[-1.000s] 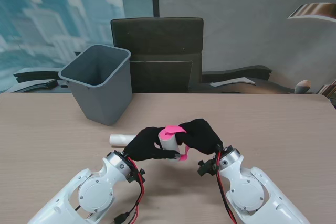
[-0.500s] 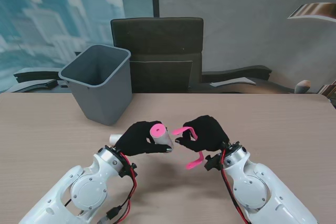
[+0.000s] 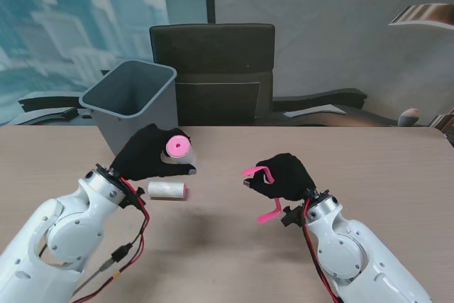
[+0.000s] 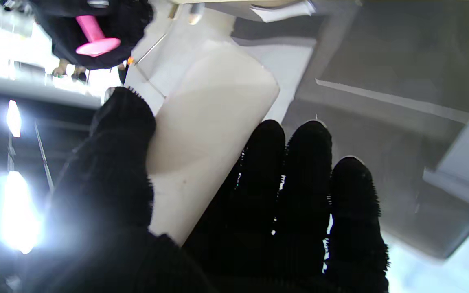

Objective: Replace a lint-roller refill

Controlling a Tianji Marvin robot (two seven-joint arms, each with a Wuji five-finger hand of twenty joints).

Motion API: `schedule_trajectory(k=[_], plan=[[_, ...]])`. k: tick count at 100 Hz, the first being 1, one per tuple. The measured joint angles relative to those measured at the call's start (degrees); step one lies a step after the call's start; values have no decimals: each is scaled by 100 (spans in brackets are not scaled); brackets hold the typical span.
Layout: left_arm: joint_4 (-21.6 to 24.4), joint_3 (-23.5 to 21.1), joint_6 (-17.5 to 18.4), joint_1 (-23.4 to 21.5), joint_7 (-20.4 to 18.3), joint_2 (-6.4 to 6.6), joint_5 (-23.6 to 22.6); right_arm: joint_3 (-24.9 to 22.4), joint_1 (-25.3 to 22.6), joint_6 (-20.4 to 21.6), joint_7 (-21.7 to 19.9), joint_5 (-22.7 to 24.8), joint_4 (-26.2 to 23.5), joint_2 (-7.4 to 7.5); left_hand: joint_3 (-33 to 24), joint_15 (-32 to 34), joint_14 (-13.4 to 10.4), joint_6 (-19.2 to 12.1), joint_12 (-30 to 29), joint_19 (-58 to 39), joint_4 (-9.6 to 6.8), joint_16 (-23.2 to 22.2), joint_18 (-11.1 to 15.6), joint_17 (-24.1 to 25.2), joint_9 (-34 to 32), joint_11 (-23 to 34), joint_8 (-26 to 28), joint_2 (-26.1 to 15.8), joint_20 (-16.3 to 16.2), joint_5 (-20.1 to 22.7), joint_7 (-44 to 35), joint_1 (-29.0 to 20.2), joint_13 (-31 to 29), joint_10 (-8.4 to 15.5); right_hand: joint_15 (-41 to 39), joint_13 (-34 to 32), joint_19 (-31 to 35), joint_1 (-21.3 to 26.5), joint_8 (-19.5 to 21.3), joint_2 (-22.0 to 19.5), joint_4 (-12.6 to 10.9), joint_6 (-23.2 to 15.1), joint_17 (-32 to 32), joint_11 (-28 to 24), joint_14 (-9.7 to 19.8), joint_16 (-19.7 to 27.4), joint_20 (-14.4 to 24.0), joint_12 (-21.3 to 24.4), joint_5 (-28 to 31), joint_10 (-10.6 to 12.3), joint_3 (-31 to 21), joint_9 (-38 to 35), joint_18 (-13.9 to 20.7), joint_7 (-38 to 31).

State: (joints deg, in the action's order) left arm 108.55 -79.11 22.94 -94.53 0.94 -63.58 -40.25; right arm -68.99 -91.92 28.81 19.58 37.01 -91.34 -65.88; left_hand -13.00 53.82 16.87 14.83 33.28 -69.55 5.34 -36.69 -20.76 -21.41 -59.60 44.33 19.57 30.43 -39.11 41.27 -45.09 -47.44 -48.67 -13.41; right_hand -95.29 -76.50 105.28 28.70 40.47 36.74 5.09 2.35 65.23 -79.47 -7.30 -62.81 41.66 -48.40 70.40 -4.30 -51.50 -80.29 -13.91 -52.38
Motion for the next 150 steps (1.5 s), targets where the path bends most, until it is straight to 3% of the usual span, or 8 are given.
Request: schedule_trajectory(k=[27,61,79,86,103,120,138,150], plan=[[-610,-507,491,1043,-43,141,-964,3,14,-43,-179,-204,31,4,78,0,-43,-42,0,-1,0,0,66,20,-1,9,0,-25,59,0,2,0,0,38,-10,0,9,10,8,-79,0,0,0,0,1,0,0,-2,0,0,0,0,2,115],[-2164,-395,692,2456,-270,317,-1012,6,19,-111,-314,-325,28,7,308,-110,-115,-134,0,-1,0,0,134,61,57,-89,-124,-207,64,-89,17,-5,1,116,-13,0,11,14,16,-199,-12,1,0,0,2,0,0,-3,0,0,62,0,5,272],[-2913,-158,721,3088,-304,393,-1250,51,63,-149,-388,-393,70,12,451,-747,-215,-288,-297,295,-11,87,292,464,1058,-779,-33,-708,137,-487,1086,-61,651,159,-15,0,15,14,17,-352,-12,8,0,0,2,48,-21,29,0,0,141,0,5,394],[-3125,-62,558,3288,-469,413,-1180,58,77,-151,-416,-393,88,14,193,-1017,-232,-254,-438,455,-174,113,315,686,1657,-1113,-32,-903,140,-835,1749,83,1064,153,-17,0,18,14,17,-352,-12,10,0,0,2,55,-30,35,0,0,142,0,5,402],[-3541,85,429,3622,-497,451,-1456,57,105,-126,-432,-345,138,21,-753,-1311,-236,24,-560,794,-267,123,326,970,2866,-1479,-388,-877,140,-1847,3184,799,1699,20,-17,0,28,13,17,-349,-13,11,0,8,2,113,-88,53,0,-1,288,0,5,446],[-3795,213,428,3775,-402,508,-1642,47,139,-61,-431,-211,196,38,-927,-1582,-219,341,-694,1002,-270,133,349,1166,3534,-1758,-605,-821,140,-2581,3836,1075,2046,-130,-18,0,31,12,17,-350,-13,11,0,8,2,129,-96,66,-2,-1,346,0,5,510],[-3825,150,474,3764,-308,513,-1757,61,151,-64,-447,-289,212,41,-928,-1632,-205,436,-740,1067,-270,169,356,1199,3651,-1806,-654,-821,140,-2721,4011,1123,2049,-167,-18,0,32,12,17,-469,-13,12,0,10,2,146,-104,92,-3,-1,408,0,6,511],[-3475,-174,574,3491,-293,504,-1736,63,155,-66,-448,-301,219,41,-929,-1634,-201,367,-740,1071,-270,169,356,1199,3649,-1806,-654,-821,140,-2527,3999,1125,2050,-167,-19,0,32,12,17,-468,-13,12,0,42,2,182,-107,96,-3,-1,408,0,6,512]])
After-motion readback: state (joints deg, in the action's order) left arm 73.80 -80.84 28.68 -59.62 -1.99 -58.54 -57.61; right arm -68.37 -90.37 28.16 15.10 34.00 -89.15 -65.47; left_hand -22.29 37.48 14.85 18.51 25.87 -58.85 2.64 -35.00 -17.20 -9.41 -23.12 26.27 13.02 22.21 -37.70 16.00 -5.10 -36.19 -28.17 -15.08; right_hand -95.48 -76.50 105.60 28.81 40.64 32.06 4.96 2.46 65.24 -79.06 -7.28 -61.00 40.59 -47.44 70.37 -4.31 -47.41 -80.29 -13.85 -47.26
